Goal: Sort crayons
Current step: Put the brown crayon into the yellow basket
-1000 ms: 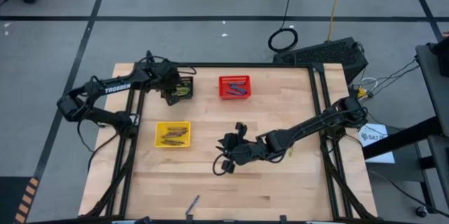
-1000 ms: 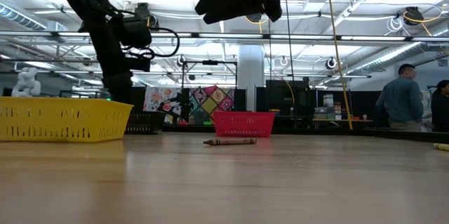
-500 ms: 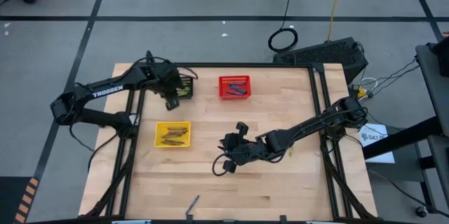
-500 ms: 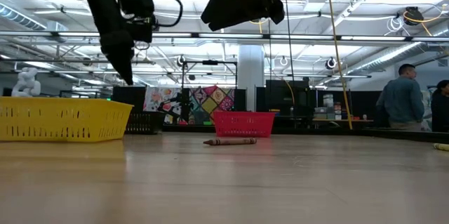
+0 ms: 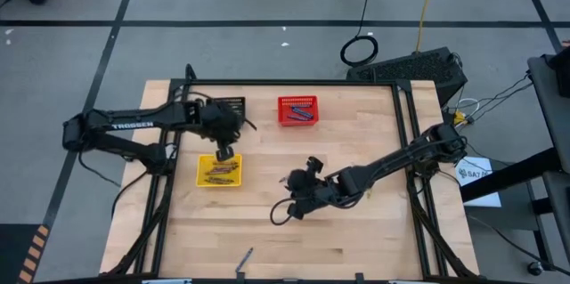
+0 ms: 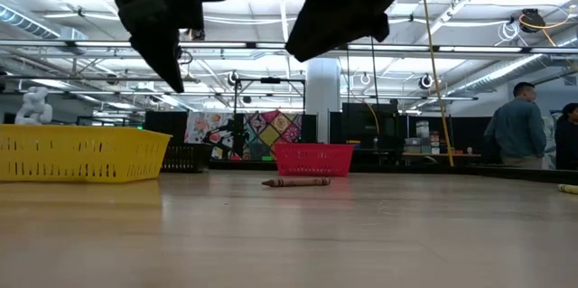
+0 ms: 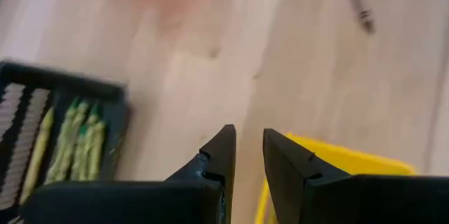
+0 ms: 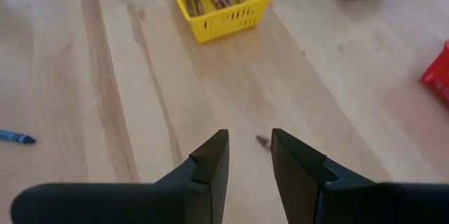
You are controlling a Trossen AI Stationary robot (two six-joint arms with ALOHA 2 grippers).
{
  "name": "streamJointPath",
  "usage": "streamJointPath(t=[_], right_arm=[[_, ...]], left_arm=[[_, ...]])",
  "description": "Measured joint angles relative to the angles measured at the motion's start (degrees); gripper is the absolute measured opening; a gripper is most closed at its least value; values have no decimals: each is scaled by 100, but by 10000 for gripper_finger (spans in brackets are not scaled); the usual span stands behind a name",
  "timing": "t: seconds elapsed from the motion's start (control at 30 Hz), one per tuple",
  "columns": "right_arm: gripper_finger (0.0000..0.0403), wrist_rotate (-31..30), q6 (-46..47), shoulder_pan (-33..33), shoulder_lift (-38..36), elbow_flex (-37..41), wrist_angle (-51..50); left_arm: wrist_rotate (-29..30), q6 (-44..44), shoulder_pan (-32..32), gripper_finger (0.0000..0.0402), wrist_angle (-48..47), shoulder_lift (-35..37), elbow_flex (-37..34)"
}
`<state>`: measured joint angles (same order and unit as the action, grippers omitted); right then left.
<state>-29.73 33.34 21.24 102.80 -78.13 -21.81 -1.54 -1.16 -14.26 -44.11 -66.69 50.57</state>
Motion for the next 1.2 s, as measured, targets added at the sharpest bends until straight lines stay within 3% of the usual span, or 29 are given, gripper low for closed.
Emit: streamJointPath(t=[0.37, 0.63, 0.8, 1.2], right_arm=[[96, -58, 810, 173, -311, 2, -744], [96, -827, 1734, 317, -796, 2, -1650], [96, -1100, 2275, 331, -905, 2, -2071], [96, -1082, 2162, 325, -905, 2, -2093]], left_arm=[[0, -207, 1094, 73, 1385, -470, -2], [-3, -343, 1655, 73, 2416, -1281, -2], [9, -456, 1820, 73, 3082, -1852, -2], [67, -809, 1864, 73, 4388, -2865, -4]])
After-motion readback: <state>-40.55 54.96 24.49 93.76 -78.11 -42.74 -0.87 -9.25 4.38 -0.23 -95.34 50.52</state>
